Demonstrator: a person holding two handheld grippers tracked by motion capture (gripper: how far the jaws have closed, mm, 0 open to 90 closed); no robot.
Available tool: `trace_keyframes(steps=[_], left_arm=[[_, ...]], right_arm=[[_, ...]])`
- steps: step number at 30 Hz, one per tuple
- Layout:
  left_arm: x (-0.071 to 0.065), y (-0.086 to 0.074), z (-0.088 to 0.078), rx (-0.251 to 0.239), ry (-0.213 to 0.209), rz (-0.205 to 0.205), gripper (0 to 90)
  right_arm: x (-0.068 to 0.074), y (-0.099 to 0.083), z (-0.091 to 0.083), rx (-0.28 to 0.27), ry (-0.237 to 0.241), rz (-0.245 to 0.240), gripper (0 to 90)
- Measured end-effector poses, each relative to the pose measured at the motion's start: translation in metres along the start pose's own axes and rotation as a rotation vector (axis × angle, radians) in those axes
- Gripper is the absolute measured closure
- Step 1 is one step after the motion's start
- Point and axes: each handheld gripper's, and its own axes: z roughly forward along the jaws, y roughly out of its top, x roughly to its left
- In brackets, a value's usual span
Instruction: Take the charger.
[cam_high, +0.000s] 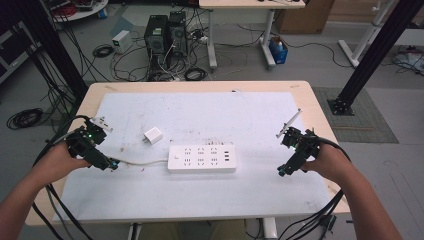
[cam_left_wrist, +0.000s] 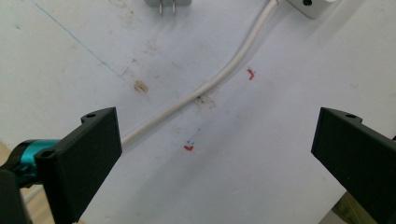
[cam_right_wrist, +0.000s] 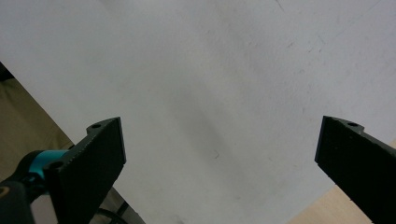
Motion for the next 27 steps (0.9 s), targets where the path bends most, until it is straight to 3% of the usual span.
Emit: trace_keyframes(steps=[15,21,27], left_arm=[[0.004,0.006,0.000,-0.020,0.015,-0.012,1.7],[0.005,0.011,0.000,-0.036,-0.007,0.005,1.7],[0.008,0.019,0.001,-0.063,0.002,-0.013,1.7]], right_arm=[[-0.002,0.003,0.002,-0.016,0.001,0.009,1.1],[-0.001,0.002,0.001,-0.020,-0.003,0.019,1.1],[-0.004,0.002,-0.003,-0.033,-0.010,0.016,1.1]])
